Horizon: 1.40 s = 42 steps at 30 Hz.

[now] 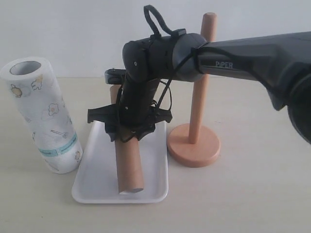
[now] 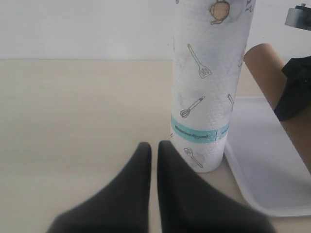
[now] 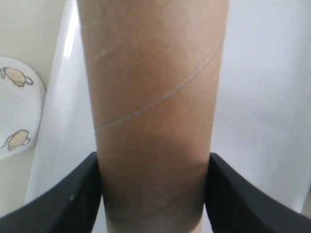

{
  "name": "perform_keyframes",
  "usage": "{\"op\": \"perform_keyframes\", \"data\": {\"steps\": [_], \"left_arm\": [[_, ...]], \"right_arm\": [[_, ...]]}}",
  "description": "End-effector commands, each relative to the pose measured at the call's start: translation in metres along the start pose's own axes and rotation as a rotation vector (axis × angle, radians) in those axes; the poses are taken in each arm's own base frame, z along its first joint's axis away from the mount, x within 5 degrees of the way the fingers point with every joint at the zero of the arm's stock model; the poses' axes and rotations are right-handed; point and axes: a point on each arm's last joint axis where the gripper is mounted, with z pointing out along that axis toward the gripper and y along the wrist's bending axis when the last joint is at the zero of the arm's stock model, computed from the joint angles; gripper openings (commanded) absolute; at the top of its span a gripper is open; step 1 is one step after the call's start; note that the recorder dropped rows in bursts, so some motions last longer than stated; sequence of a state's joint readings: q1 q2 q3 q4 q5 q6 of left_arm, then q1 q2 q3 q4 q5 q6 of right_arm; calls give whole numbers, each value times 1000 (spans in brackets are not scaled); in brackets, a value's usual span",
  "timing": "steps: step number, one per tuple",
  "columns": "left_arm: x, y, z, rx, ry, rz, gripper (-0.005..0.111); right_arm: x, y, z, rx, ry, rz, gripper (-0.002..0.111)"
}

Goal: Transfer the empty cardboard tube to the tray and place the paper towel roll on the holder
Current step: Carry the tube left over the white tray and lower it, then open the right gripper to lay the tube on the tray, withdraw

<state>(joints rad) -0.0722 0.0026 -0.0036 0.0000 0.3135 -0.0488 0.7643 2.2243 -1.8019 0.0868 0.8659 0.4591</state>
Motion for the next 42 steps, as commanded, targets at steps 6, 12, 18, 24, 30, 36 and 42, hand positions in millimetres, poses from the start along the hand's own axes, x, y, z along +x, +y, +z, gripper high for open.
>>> {"op": "perform_keyframes", "data": {"steps": [6, 12, 18, 24, 30, 36, 42], "left_arm": [[1, 0, 0, 1, 4, -2, 4], [1, 0, 0, 1, 4, -2, 4], [1, 0, 0, 1, 4, -2, 4], [1, 0, 0, 1, 4, -2, 4], [1, 0, 0, 1, 4, -2, 4], [1, 0, 0, 1, 4, -2, 4], [1, 0, 0, 1, 4, -2, 4]], "right_arm": [[-4, -4, 7, 8, -22, -3, 0], [-1, -6, 22, 18, -5, 26, 0], [2, -8, 34, 25, 12, 65, 0], [2, -7, 34, 24, 13, 82, 6], [3, -8, 34, 28, 20, 74, 51], [5, -8, 33, 35, 48, 36, 81], [0, -4, 17, 14, 12, 31, 81]]}}
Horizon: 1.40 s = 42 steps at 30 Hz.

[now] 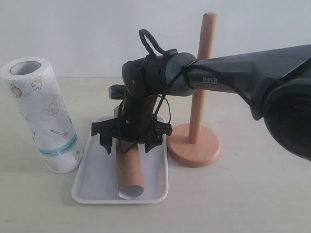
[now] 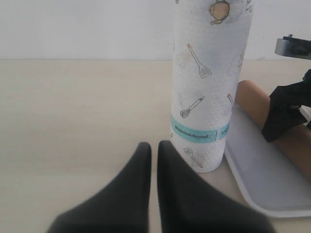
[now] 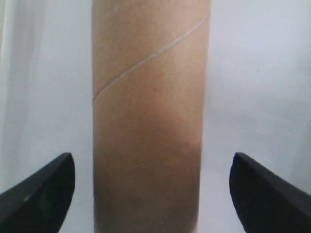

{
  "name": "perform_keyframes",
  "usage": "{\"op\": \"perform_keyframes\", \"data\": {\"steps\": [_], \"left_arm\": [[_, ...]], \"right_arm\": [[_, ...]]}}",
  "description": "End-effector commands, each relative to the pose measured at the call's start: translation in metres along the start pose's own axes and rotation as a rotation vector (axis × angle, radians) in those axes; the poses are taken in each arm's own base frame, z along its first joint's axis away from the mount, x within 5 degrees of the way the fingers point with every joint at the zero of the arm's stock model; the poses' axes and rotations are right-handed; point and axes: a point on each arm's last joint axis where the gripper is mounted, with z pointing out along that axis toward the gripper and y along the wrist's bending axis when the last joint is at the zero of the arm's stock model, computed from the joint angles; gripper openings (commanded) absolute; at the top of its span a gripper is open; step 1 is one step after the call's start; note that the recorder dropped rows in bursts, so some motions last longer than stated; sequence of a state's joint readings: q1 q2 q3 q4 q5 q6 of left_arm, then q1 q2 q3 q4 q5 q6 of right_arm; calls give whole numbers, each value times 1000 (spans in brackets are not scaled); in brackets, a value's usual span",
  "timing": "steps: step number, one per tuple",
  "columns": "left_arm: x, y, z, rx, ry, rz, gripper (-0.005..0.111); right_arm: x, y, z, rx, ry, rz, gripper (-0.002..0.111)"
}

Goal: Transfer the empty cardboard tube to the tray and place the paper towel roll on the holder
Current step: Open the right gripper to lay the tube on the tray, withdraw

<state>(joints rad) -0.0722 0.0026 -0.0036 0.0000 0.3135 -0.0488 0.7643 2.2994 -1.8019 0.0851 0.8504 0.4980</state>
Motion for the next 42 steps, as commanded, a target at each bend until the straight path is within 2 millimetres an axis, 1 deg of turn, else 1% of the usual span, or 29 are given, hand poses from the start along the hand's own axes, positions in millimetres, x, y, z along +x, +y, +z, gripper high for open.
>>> {"op": "perform_keyframes", "data": {"steps": [1, 5, 8, 13, 17, 20, 23, 26, 29, 31, 35, 37, 40, 42], "left_arm": [[1, 0, 0, 1, 4, -2, 4], [1, 0, 0, 1, 4, -2, 4], [1, 0, 0, 1, 4, -2, 4], [1, 0, 0, 1, 4, -2, 4], [1, 0, 0, 1, 4, -2, 4], [1, 0, 0, 1, 4, -2, 4], [1, 0, 0, 1, 4, -2, 4], [1, 0, 0, 1, 4, -2, 4], [1, 0, 0, 1, 4, -2, 4], [1, 0, 0, 1, 4, -2, 4], [1, 0, 0, 1, 4, -2, 4], [1, 0, 0, 1, 4, -2, 4], [1, 0, 0, 1, 4, -2, 4], [1, 0, 0, 1, 4, -2, 4]], "right_arm": [[-7, 3, -25, -28, -50, -12, 81], [-10, 8, -64, -63, -107, -17, 81], [-11, 13, -99, -106, -153, -24, 81], [-1, 22, -169, -210, -226, -54, 81], [9, 19, -217, -243, -278, -66, 78], [20, 12, -250, -225, -312, -90, 69], [34, 3, -281, -193, -326, -110, 54], [47, -8, -309, -161, -352, -126, 36], [63, -19, -340, -143, -398, -140, 12], [74, -28, -360, -120, -437, -169, 0], [96, -46, -403, -96, -574, -210, 0], [110, -54, -416, -98, -607, -249, 0], [136, -68, -425, -115, -618, -251, 0], [151, -77, -424, -109, -612, -261, 0]]}}
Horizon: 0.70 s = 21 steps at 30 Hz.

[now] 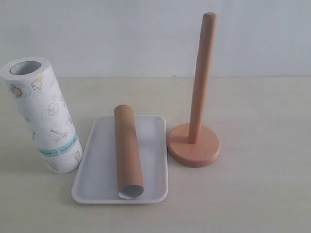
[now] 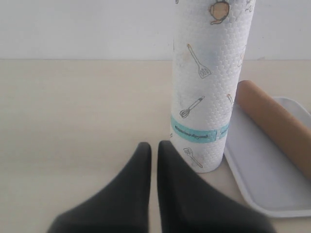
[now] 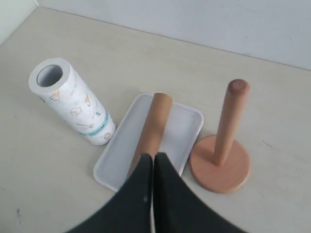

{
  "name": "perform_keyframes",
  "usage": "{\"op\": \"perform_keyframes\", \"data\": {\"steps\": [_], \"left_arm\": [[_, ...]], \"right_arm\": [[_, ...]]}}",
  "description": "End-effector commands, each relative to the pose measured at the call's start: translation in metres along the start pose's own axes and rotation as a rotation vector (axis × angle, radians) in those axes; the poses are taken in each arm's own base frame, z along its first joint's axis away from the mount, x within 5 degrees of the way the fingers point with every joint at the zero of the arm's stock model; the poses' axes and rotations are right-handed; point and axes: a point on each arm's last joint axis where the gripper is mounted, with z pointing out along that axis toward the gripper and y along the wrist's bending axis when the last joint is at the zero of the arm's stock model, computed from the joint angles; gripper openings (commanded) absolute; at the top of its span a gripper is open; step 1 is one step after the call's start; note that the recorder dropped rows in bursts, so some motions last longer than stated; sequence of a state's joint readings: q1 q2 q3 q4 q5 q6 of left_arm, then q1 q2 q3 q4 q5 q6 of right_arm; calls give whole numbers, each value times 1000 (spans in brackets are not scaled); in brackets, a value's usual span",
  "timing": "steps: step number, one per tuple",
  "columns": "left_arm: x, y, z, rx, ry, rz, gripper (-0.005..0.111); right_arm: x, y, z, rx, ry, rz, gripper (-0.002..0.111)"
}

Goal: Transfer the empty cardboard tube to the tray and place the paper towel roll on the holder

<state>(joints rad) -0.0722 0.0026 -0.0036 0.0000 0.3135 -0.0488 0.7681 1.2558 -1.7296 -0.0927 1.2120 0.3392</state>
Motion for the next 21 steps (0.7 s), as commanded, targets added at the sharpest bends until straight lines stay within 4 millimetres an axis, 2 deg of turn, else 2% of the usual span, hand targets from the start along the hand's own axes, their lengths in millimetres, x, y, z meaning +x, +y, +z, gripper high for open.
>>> {"op": "perform_keyframes", "data": {"steps": [1, 5, 6, 7, 8, 9, 10, 11, 12, 15, 17, 21], "left_arm": [[1, 0, 0, 1, 4, -2, 4], [1, 0, 0, 1, 4, -2, 4], [1, 0, 0, 1, 4, -2, 4], [1, 0, 0, 1, 4, -2, 4], [1, 0, 0, 1, 4, -2, 4], [1, 0, 0, 1, 4, -2, 4], [1, 0, 0, 1, 4, -2, 4], [1, 0, 0, 1, 4, -2, 4], [1, 0, 0, 1, 4, -2, 4], [1, 0, 0, 1, 4, -2, 4], [1, 0, 0, 1, 4, -2, 4], [1, 0, 0, 1, 4, -2, 4]], "right_arm": [[32, -13, -21, 11, 22, -29, 0], [69, -25, -35, 15, 44, -28, 0], [86, -30, -37, -7, -10, -30, 0], [93, -32, -38, -17, -38, -31, 0], [112, -37, -36, -47, -114, -32, 0], [122, -40, -32, -53, -126, -35, 0], [142, -45, -26, -76, -184, -38, 0], [150, -47, -22, -84, -205, -39, 0], [171, -52, -9, -89, -201, -36, 0], [208, -61, 16, -73, -100, 3, 0], [221, -64, 26, -57, -50, -1, 0], [222, -64, 27, -55, -43, -1, 0]]}}
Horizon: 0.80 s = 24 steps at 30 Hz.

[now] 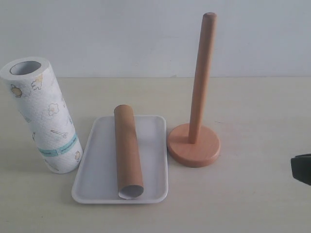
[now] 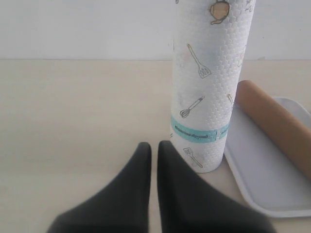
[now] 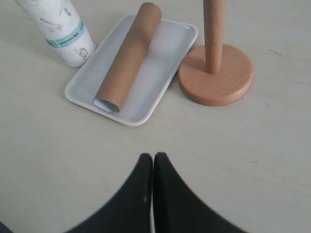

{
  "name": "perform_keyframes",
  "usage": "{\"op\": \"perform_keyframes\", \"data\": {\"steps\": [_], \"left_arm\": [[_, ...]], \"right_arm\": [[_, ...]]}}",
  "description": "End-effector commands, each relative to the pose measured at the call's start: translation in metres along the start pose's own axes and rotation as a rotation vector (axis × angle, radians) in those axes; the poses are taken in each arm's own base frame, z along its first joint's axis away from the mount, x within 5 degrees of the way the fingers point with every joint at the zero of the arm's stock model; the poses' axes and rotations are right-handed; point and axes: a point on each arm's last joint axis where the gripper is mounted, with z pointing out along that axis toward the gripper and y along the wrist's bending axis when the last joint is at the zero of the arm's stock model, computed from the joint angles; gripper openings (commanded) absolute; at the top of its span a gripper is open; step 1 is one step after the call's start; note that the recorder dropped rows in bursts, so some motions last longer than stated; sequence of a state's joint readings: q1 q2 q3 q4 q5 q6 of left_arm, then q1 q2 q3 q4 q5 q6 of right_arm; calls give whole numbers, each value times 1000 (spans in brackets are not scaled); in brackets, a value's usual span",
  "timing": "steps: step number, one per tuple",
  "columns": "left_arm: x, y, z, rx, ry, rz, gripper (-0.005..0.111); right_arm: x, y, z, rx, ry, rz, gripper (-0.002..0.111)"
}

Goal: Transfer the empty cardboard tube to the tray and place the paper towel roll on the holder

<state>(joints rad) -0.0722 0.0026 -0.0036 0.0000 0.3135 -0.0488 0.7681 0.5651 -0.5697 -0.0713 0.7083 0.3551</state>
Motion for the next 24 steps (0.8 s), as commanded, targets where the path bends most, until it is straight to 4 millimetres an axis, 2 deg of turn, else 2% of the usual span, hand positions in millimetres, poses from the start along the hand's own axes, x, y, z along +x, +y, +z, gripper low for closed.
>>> {"op": "perform_keyframes", "data": {"steps": [1, 15, 20, 24], "left_arm": [[1, 0, 0, 1, 4, -2, 4], [1, 0, 0, 1, 4, -2, 4], [1, 0, 0, 1, 4, -2, 4], [1, 0, 0, 1, 4, -2, 4]], "right_arm": [[-1, 0, -1, -6, -23, 2, 0], [-1, 0, -1, -8, -29, 2, 0], [-1, -3, -11, -2, -81, 32, 0], [1, -15, -26, 87, -178, 108, 0]]}}
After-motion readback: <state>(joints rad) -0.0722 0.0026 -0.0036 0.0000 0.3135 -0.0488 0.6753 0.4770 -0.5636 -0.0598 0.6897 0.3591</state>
